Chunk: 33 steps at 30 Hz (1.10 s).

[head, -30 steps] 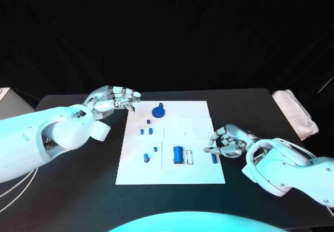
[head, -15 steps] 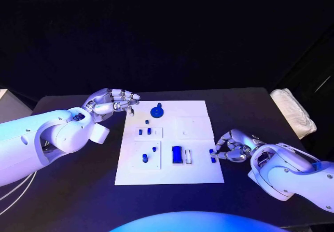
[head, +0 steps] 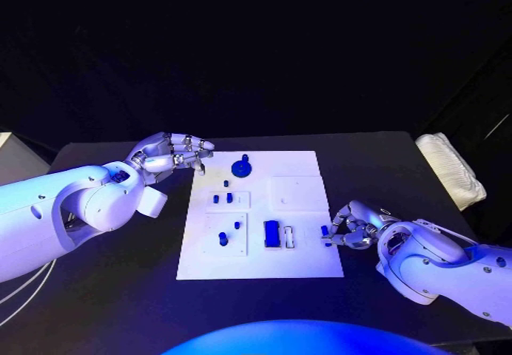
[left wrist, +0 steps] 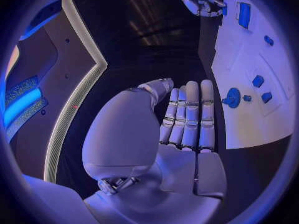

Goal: Assemble the parts on the task board

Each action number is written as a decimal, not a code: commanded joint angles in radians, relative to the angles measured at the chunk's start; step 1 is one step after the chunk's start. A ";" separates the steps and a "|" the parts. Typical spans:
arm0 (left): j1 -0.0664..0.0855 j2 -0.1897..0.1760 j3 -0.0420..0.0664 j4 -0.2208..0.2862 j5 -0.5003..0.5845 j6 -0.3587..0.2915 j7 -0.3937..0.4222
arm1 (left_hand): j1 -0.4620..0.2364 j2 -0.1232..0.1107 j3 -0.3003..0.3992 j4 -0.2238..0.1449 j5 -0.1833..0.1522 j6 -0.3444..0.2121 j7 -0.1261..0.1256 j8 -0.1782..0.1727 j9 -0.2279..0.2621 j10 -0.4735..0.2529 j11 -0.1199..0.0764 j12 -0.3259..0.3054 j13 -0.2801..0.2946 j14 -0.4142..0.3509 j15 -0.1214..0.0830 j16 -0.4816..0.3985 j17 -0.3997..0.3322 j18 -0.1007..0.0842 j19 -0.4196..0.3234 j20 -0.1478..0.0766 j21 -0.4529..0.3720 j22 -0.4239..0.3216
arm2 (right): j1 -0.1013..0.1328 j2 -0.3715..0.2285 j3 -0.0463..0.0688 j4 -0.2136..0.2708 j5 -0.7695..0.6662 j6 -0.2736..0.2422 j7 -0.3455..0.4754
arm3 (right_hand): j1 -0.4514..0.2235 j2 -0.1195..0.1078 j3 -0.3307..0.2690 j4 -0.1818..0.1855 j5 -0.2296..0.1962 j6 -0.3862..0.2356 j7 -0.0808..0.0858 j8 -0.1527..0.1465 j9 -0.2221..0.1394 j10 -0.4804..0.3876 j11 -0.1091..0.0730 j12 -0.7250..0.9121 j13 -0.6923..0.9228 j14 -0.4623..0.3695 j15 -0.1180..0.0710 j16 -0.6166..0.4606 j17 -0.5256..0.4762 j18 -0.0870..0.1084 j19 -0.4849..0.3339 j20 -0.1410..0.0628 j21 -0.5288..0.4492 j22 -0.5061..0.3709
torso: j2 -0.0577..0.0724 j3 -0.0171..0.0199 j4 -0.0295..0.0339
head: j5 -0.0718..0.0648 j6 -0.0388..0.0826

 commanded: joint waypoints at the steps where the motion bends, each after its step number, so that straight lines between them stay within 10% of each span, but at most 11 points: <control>1: 0.000 -0.001 0.001 0.004 0.007 0.013 0.013 | -0.008 0.005 0.001 0.003 0.001 -0.005 -0.003 0.006 -0.001 -0.007 0.000 0.004 -0.001 0.007 0.001 -0.003 0.001 0.005 0.007 0.003 -0.002 -0.001 | -0.010 0.010 -0.004 -0.006 -0.026 0.051 -0.020 | 0.013 0.008 0.007 0.000 -0.001 0.007 -0.003 -0.003 -0.004 0.083 -0.001 -0.001 0.240 0.102 -0.002 0.001 0.251 -0.014 0.105 0.000 0.002 0.263 | 0.000 -0.0002 0.0005 | 0.000 -0.003; 10: 0.000 -0.002 0.001 0.004 0.007 0.014 0.010 | -0.008 0.006 0.001 0.004 0.001 -0.005 -0.003 0.006 -0.001 -0.008 -0.001 0.005 -0.001 0.007 0.001 -0.003 0.002 0.005 0.008 0.003 -0.004 -0.002 | -0.020 0.038 -0.004 -0.015 -0.063 0.060 -0.039 | 0.145 0.021 0.137 -0.034 0.001 0.022 -0.011 -0.014 -0.023 0.084 -0.009 0.000 0.241 0.102 -0.010 0.001 0.253 -0.014 0.105 -0.009 0.002 0.263 | -0.002 -0.0008 0.0000 | 0.002 -0.005; 22: 0.000 -0.004 0.001 0.006 0.006 0.014 0.007 | -0.008 0.006 0.001 0.004 0.001 -0.005 -0.003 0.006 -0.001 -0.008 -0.001 0.005 -0.001 0.007 0.001 -0.003 0.002 0.005 0.008 0.003 -0.004 -0.002 | -0.021 0.052 -0.004 -0.023 -0.118 0.105 -0.078 | 0.159 0.004 0.208 -0.054 -0.001 0.030 -0.010 -0.022 -0.035 0.083 -0.009 -0.003 0.240 0.102 -0.010 0.002 0.254 -0.014 0.105 -0.010 0.002 0.263 | -0.003 -0.0020 0.0001 | 0.004 -0.007; 33: 0.000 -0.004 0.001 0.007 0.005 0.013 0.005 | -0.008 0.007 0.001 0.005 0.002 -0.005 -0.003 0.006 -0.001 -0.008 -0.001 0.005 -0.002 0.007 0.001 -0.003 0.002 0.005 0.008 0.003 -0.005 -0.003 | 0.010 0.045 -0.002 0.034 -0.050 -0.001 -0.062 | 0.120 0.000 0.247 -0.042 -0.002 0.041 -0.013 -0.023 -0.039 0.088 -0.012 0.006 0.245 0.104 -0.011 0.006 0.262 -0.014 0.105 -0.010 0.002 0.263 | -0.003 -0.0018 0.0010 | 0.004 -0.003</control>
